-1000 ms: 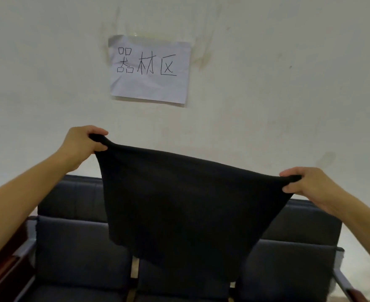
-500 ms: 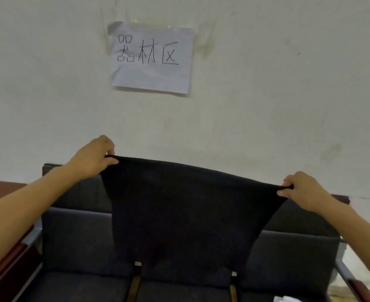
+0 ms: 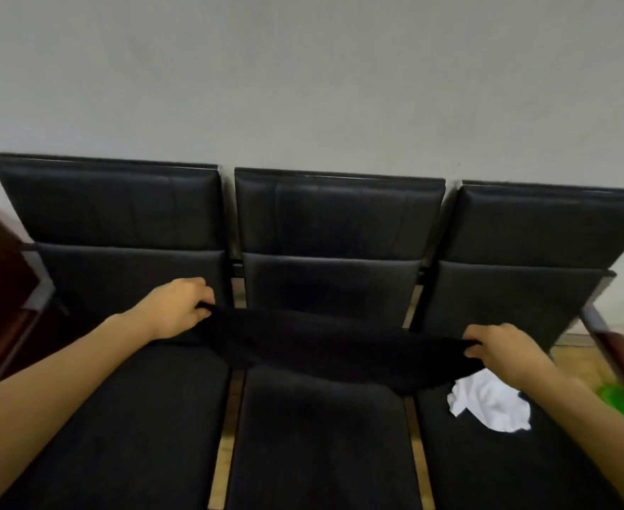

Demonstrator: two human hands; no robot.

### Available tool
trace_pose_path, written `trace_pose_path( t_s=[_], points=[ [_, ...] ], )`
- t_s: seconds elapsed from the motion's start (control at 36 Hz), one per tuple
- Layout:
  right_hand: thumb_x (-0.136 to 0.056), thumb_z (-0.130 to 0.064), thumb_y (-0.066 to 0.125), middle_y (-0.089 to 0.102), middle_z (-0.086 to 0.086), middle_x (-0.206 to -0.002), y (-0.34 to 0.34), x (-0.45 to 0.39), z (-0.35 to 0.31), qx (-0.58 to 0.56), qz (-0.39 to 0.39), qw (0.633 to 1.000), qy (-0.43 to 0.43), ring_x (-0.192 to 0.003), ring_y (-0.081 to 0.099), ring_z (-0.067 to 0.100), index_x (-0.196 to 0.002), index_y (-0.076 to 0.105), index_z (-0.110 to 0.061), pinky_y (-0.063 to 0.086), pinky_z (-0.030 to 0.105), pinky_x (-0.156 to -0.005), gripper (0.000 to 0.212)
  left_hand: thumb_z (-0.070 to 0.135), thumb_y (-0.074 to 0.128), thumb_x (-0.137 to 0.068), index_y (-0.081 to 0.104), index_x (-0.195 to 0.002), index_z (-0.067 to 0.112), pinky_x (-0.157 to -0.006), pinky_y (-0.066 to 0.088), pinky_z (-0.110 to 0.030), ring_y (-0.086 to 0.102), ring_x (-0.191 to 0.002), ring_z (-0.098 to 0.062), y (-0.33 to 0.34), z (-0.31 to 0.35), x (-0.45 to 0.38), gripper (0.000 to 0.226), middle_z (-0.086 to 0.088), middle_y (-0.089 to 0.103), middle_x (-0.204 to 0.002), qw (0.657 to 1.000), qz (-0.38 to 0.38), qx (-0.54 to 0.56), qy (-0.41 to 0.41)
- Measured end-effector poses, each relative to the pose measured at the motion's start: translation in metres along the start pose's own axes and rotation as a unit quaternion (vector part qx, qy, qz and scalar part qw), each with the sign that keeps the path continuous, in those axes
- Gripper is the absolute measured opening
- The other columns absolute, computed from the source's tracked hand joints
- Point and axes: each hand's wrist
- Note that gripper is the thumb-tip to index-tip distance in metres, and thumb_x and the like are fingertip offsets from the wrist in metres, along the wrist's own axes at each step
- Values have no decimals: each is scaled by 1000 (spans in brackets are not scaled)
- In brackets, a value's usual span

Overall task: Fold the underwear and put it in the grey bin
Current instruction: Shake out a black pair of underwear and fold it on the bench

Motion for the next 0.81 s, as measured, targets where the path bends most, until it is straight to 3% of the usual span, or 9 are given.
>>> trace_pose_path(
  t_s=[0.06, 0.14, 0.36, 0.58, 0.67, 0.81],
  points=[
    [-95, -18, 51, 67, -4, -107, 16, -13, -2, 24, -11, 1000, -8, -99, 60, 16, -126, 55, -25, 44, 22, -77, 31, 23, 59, -91, 66, -103, 24, -83, 48, -34, 56, -97, -16, 16, -5, -10, 14, 7, 48, -97, 1000, -3, 4, -10],
    [-94, -14, 51, 68, 0, -110, 37, -39, -5, 10, 1, 1000, 4, -104, 61, 20, -125, 58, -23, 48, 27, -84, 33, 22, 55, -93, 63, -106, 26, -81, 48, -30, 54, -95, -12, 38, -6, -29, 16, 8, 46, -101, 1000, -13, 10, -25],
    [-93, -14, 53, 68, 12, -104, 51, -78, 1, -21, 67, 998, 9, -98, 61, 30, -111, 65, -14, 47, 36, -80, 22, 18, 56, -91, 64, -109, 19, -76, 44, -35, 55, -101, -24, 59, 4, -71, 19, 1, 50, -105, 996, 64, 10, -56],
    [-92, -10, 54, 69, 16, -105, 40, -61, 21, -40, 139, 989, 14, -100, 60, 35, -113, 67, -11, 45, 38, -82, 24, 12, 58, -89, 66, -110, 14, -80, 49, -45, 54, -101, -30, 46, 30, -65, 23, -7, 54, -107, 989, 149, 0, -26],
    [-93, -12, 54, 69, 14, -106, 40, -45, 26, -42, 175, 984, 6, -98, 61, 33, -114, 66, -12, 44, 35, -79, 25, 9, 60, -87, 67, -107, 10, -78, 49, -47, 55, -98, -32, 42, 44, -48, 22, -11, 56, -103, 982, 190, -11, 0],
    [-95, -16, 51, 68, 7, -101, 84, -23, 34, -7, 158, 987, -24, -93, 62, 24, -112, 65, -16, 42, 29, -76, 22, 4, 66, -81, 70, -98, 7, -71, 51, -44, 58, -87, -31, 80, 65, -10, 18, -11, 58, -94, 976, 208, -46, 47]
  ],
)
Point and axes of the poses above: each hand's wrist, its own x-axis away from the middle knuckle, its own y-axis out of the palm, z = x × y
